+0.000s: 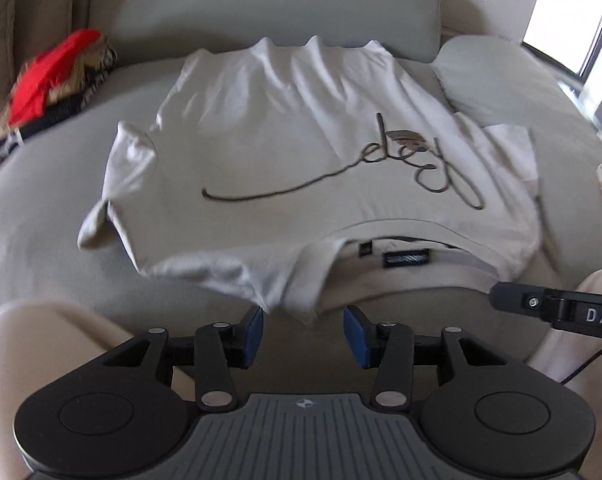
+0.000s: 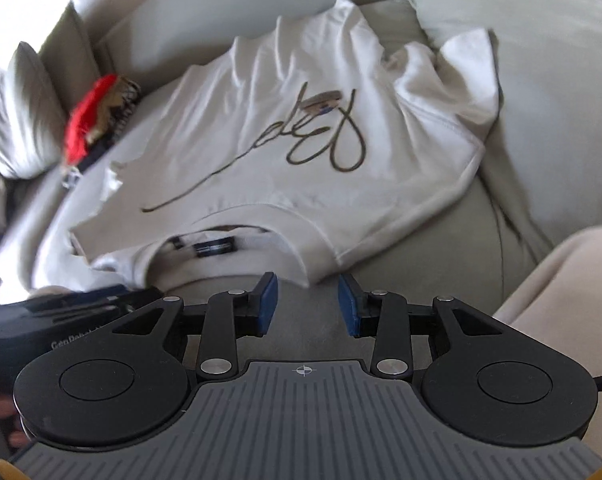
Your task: Fold clothes
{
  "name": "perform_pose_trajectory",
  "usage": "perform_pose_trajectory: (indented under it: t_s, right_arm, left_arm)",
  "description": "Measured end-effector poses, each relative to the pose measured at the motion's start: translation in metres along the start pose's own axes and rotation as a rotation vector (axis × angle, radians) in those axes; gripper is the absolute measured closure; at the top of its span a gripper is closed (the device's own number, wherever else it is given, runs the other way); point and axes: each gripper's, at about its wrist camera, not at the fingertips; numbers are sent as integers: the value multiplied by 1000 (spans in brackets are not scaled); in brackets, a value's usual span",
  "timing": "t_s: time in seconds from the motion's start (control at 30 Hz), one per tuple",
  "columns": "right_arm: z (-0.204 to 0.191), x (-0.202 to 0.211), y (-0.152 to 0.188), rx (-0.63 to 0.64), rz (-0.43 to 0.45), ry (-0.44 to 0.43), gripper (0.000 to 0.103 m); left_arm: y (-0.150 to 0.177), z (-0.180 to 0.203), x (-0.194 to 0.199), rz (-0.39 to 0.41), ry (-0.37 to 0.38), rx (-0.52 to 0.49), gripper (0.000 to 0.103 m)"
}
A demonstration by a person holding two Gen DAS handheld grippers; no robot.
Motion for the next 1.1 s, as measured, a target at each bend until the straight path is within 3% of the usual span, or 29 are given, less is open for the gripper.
perform_pose_trajectory:
  t_s: [0.07,0.1,0.13,0.3,0.37,0.43,0.53,0.6,0.7,0.8,0.83,0.93,1.1]
  right_arm:
    - [-3,-4,0,25,22,55,76]
    - [-3,-4,0,38,34,78,96]
    - [-4,-2,-1,48,43,89,98]
    - [-7,16,-9,78,-1,76,99]
    - [-8,12,-9,109,-52,91,99]
    - [-6,5,-6,113,-85,106,84]
    - [-2,12,-3,73,-68,116,76]
    - [0,23,-5,60,-18,99,69]
    - [-1,30,-14,55,56,91,69]
    - [-4,28,-26,61,110,87,69]
    - [-6,24,-29,69,116,88,69]
    - [-9,10,-38,86,116,95,69]
    - [-10,-2,-42,88,112,88,69]
  left_arm:
    - [-3,2,-6,1,-24,-5,79]
    - [-4,2,-7,2,-31,-6,85]
    - [-5,1,-5,4,-24,-1,93]
    - [-8,-11,17,3,46,5,96]
    - [-10,-12,14,-39,53,-27,95]
    - [-8,-11,-1,-125,51,-58,93]
    - [1,-9,-11,-191,5,-83,90]
    - [4,-10,-3,-166,24,-91,81]
    - [-1,-13,14,-113,81,-79,75]
    - [-15,-14,29,-10,103,-42,69]
    - [-19,-13,31,20,90,-34,64]
    - [-35,-7,25,65,26,-22,63]
    - [-44,2,-2,33,-48,-17,63]
Point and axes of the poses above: each gripper's, at about its wrist camera, not at the fingertips, and x roughly against the way its jaws point, z to its right, y to its underside, and after that the axes turned 3 degrees about -y, right-handed
